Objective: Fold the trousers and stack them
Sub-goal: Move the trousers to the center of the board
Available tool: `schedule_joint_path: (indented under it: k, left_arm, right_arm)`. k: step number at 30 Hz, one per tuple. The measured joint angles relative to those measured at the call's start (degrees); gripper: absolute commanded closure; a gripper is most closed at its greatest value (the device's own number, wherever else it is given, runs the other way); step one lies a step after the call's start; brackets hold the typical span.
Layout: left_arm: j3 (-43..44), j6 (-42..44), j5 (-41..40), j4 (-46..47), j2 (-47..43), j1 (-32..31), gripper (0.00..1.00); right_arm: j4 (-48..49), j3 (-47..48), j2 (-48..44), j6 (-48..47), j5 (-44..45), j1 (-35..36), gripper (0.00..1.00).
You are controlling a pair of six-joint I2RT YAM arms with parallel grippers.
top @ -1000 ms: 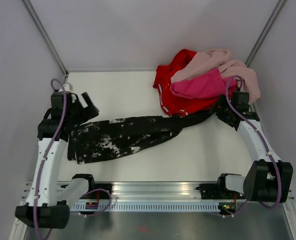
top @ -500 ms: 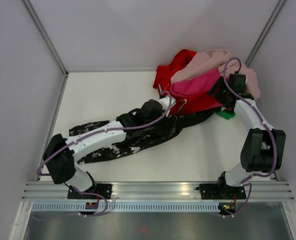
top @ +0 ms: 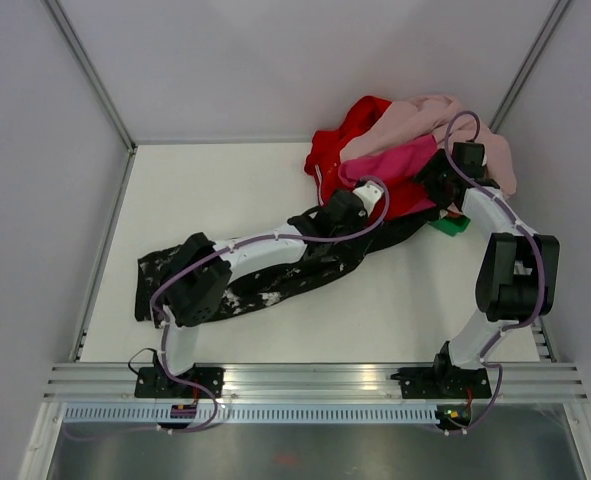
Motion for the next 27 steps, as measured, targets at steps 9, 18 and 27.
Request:
schedule_joint_path:
  k: [9,18,27]
  left_arm:
    - [8.5,-0.2,2.1,-3.1,9.4,0.0,0.54]
    - [3.2,-2.1,4.9,-2.9,9.2,2.7,0.46]
    - [0.9,-4.4,9.0,-2.1,7.8,5.2,0.98]
  right_arm:
    - [-1.0,3.2,2.4,0.0,0.2,0.1,0.25]
    - [-1.9,5.1,4.0,0.3,0.0,0.1,0.26]
    - [-1.9,5.1,4.0,1.0,0.2,0.1,0.25]
